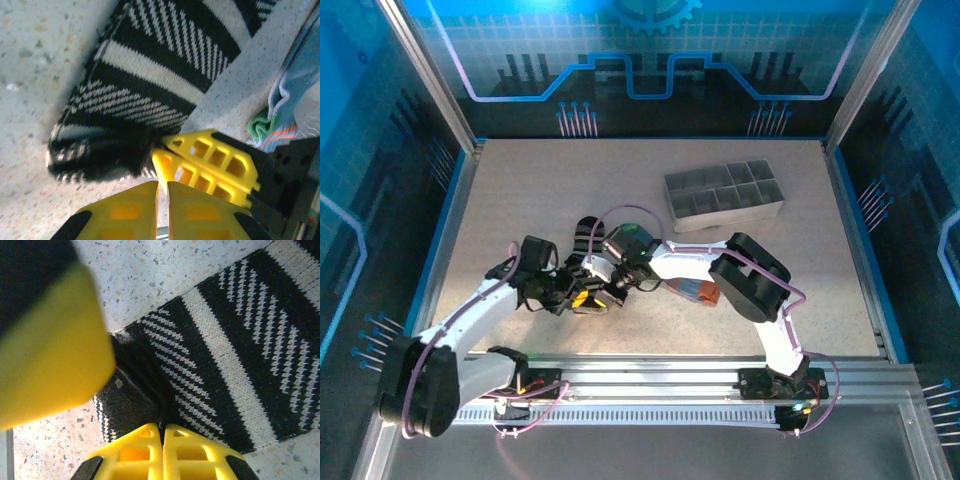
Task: Roll the socks
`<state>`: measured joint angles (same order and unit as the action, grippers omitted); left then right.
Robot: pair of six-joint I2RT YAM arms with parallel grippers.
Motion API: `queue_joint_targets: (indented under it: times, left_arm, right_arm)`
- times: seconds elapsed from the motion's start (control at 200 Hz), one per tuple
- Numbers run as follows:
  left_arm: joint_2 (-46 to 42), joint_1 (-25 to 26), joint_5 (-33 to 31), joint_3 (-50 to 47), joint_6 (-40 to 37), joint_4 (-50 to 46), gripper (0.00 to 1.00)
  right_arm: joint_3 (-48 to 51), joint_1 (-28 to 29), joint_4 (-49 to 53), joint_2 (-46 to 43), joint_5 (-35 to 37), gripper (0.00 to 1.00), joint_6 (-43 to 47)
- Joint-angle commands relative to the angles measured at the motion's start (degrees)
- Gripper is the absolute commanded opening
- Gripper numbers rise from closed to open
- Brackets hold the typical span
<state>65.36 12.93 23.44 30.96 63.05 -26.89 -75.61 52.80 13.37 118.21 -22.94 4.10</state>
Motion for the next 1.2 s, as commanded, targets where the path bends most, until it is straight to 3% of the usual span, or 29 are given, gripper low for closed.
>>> queue_joint_targets:
  times: [0.0,0.115,0.23,0.345,0.6,0.871,0.956,0.996,1.061,1.191]
  left_arm:
    - [3.78,0.58,-0.03,-0.02,-0.6,2.59,0.12]
    - [6.42,0.61,-3.32,-0.37,-1.8,0.85,0.1]
    - [9.95,0.61,-8.07,0.7,-3.44,-3.22,0.07]
    - [12.25,0.6,-10.02,1.8,-4.54,-5.33,0.06]
    - [13.99,0.63,-10.42,3.18,-5.96,-6.89,0.06]
    - [14.71,0.61,-10.79,4.97,-7.44,-7.96,0.07]
    - [13.45,0.45,-11.2,5.99,-7.56,-9.1,0.09]
    - [12.11,0.28,-11.67,6.89,-7.39,-10.27,0.13]
    - [8.89,-0.4,-13.07,8.51,-6.44,-13.51,0.3]
    - [1.32,-3.75,-14.21,10.01,-2.19,-19.78,0.47]
  right_arm:
    - [-0.78,-0.24,-0.27,0.84,0.61,0.0,-0.93]
    - [0.34,-0.18,-1.79,-0.37,1.3,0.0,-0.42]
    - [7.68,0.82,-10.49,-6.77,7.11,0.3,2.51]
    - [19.7,2.84,-25.0,-15.28,12.49,0.52,10.93]
    - [20.57,10.92,-22.77,-14.67,26.32,0.56,35.23]
    - [15.57,12.12,-23.53,-5.95,33.31,0.48,39.55]
    - [13.27,11.48,-21.37,-4.3,32.81,0.34,37.51]
    - [12.26,11.14,-19.78,-3.83,32.36,0.25,35.99]
    - [11.42,10.77,-17.35,-4.02,30.24,0.13,34.05]
    - [11.12,10.45,-13.7,-4.7,25.51,0.0,29.97]
